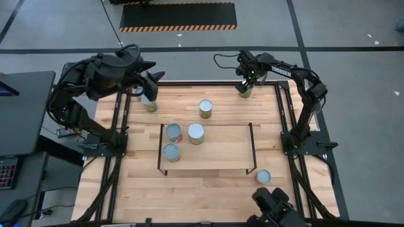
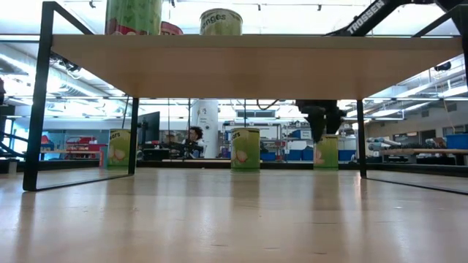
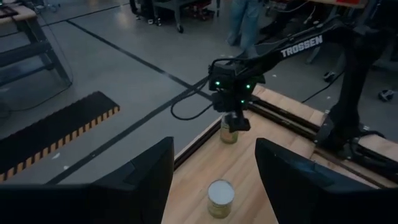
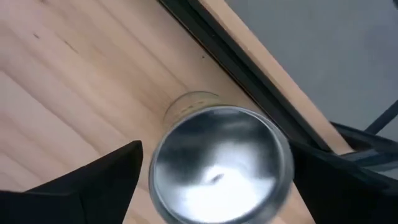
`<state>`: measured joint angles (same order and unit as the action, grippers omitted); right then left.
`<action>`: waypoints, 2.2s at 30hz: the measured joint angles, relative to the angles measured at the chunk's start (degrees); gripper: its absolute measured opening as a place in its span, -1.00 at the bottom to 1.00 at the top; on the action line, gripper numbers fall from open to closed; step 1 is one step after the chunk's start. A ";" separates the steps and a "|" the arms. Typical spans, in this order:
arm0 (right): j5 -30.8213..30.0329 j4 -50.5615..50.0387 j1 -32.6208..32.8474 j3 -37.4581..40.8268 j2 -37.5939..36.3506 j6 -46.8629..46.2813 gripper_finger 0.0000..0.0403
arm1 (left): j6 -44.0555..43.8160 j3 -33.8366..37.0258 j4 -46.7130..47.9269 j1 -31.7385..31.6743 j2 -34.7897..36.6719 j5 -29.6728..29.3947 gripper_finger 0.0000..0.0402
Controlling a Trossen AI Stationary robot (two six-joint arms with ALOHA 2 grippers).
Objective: Pick and place cans onto a shelf
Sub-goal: Put the top large canned oranges on the shelf aligned with the other large canned oranges
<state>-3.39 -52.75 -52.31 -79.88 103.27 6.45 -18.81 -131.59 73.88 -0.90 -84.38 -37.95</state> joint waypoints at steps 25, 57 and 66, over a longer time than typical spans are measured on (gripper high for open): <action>-1.09 -16.19 10.85 -10.23 -6.23 -6.09 0.56 | -0.10 -0.02 5.97 -1.49 0.02 11.99 0.15; 3.58 -12.58 67.26 -36.18 -9.44 -20.92 0.56 | -3.61 -0.06 15.37 10.17 0.47 23.97 0.15; 8.55 -8.65 72.11 -38.17 -4.92 -14.00 0.56 | -10.29 -0.02 14.78 10.16 0.35 23.86 0.15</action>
<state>5.17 -61.40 19.80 -118.05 98.35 -7.55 -29.10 -131.61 88.66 9.26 -84.03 -14.09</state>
